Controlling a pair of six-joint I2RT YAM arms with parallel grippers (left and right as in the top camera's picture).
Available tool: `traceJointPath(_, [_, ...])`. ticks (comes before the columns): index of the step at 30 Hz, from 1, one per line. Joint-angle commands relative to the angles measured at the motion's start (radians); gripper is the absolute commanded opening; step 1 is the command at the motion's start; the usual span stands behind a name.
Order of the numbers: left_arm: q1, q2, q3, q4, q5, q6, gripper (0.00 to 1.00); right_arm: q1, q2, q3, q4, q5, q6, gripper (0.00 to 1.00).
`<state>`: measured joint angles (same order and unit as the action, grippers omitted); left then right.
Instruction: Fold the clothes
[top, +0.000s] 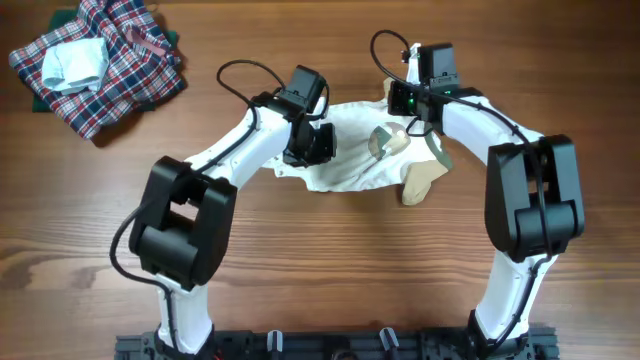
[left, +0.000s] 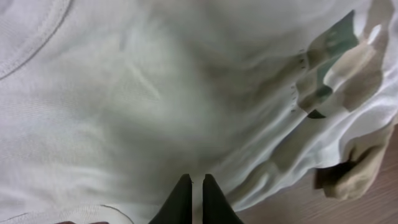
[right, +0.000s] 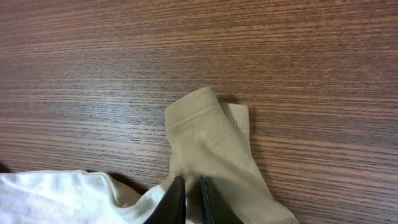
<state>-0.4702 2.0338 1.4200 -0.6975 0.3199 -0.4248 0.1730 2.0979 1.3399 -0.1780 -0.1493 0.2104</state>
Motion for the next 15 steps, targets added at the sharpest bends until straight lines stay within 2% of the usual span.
traceJointPath(1, [0.000, 0.039, -0.001, 0.004, 0.013, -0.003, 0.07, -0.005, 0.047, 0.011, 0.003, 0.000, -0.012, 0.10])
traceJointPath(15, [0.001, 0.109, -0.001, -0.051, 0.054, -0.018, 0.07, -0.042, 0.071, 0.011, 0.005, 0.153, -0.008, 0.09])
